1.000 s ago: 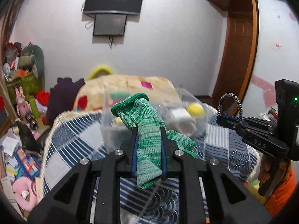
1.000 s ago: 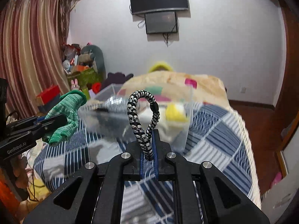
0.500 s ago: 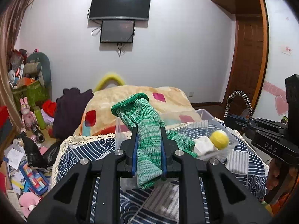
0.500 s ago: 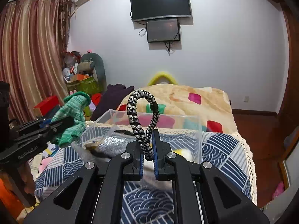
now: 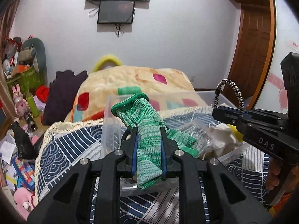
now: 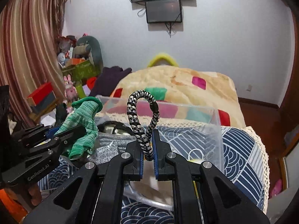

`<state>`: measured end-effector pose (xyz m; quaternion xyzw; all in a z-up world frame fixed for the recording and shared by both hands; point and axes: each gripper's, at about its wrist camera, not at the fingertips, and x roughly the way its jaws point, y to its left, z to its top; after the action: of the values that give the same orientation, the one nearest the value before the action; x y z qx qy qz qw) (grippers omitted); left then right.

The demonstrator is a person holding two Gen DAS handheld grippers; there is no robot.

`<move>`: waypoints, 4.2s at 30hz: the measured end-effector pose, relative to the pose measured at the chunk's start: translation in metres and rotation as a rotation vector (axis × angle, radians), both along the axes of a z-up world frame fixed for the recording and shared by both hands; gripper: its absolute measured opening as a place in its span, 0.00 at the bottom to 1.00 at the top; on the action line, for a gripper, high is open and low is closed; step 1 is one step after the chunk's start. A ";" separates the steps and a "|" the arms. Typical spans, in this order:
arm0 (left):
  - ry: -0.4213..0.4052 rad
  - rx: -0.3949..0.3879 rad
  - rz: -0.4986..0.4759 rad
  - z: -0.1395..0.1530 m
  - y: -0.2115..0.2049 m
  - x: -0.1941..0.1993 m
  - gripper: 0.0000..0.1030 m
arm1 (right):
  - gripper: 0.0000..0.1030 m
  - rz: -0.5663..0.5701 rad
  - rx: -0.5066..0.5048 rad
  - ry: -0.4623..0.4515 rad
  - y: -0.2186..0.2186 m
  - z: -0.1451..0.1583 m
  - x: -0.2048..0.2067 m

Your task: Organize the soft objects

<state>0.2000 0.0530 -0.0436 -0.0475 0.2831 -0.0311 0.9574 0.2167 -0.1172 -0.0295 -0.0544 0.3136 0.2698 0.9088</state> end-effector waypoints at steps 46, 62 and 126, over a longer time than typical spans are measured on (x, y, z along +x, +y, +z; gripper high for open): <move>-0.191 -0.024 -0.032 0.080 -0.012 -0.129 0.67 | 0.57 0.029 0.173 -0.249 -0.057 0.072 -0.112; -0.271 0.009 -0.007 0.061 -0.029 -0.170 0.98 | 0.80 -0.018 0.183 -0.297 -0.066 0.046 -0.139; -0.299 -0.010 -0.016 0.058 -0.041 -0.185 0.99 | 0.81 0.011 0.214 -0.295 -0.071 0.043 -0.158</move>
<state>0.0151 0.0115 0.0141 -0.0448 0.1378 -0.0468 0.9883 0.0586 -0.1885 0.0139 0.0020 0.1460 0.2959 0.9440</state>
